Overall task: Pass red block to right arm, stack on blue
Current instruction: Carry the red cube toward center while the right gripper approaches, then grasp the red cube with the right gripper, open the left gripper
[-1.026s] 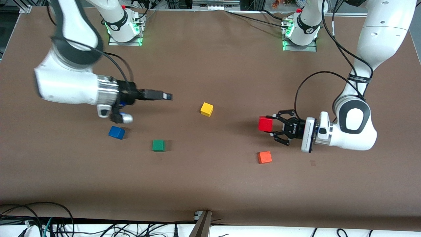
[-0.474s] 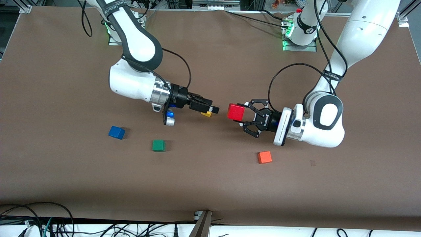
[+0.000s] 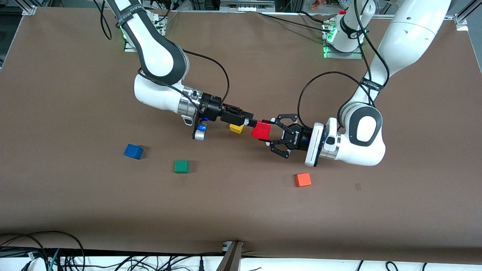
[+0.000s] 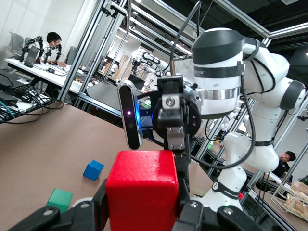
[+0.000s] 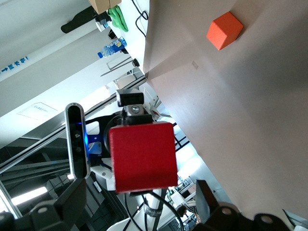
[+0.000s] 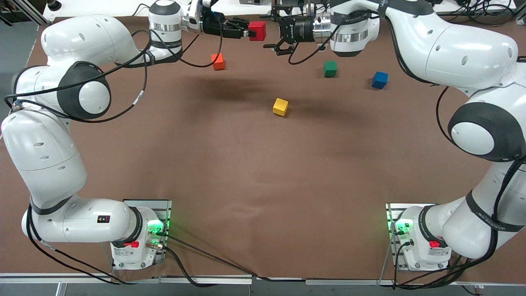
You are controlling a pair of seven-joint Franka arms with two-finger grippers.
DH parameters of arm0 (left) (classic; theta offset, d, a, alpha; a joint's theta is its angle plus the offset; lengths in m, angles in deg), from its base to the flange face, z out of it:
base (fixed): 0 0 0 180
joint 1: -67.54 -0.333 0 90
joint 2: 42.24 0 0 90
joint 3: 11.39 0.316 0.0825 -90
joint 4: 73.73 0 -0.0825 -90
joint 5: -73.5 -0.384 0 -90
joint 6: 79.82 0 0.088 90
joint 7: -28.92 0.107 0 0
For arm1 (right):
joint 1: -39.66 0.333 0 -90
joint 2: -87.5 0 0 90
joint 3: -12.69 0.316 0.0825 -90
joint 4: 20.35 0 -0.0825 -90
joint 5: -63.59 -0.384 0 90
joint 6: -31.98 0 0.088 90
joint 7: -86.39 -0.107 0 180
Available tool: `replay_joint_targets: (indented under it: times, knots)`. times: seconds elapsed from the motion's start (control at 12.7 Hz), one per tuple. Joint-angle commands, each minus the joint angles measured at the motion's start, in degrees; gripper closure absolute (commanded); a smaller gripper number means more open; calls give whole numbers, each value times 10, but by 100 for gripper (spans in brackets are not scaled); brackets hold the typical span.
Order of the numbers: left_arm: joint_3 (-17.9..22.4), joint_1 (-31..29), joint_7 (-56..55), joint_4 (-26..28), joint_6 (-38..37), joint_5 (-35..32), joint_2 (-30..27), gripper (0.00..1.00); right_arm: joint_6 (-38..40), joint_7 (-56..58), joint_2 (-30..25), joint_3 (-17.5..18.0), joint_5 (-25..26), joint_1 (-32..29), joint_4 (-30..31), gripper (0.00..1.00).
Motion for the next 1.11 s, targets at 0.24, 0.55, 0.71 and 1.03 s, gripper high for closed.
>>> replay_joint_targets:
  times: [0.24, 0.55, 0.71, 1.03]
  knots:
    - [0, 23, 8, -18, 24, 31, 13, 100, 47, 67, 17, -5, -30, -19, 1, 87]
    - [0, 24, 7, -19, 31, 39, 13, 100, 55, 66, 19, -7, -28, -23, -1, 100]
    - [0, 24, 7, -20, 31, 39, 13, 100, 55, 66, 17, -9, -25, -24, -1, 100]
    - [4, 11, -28, -20, 32, 31, 8, 100, 53, 66, 14, -10, -22, -23, -1, 100]
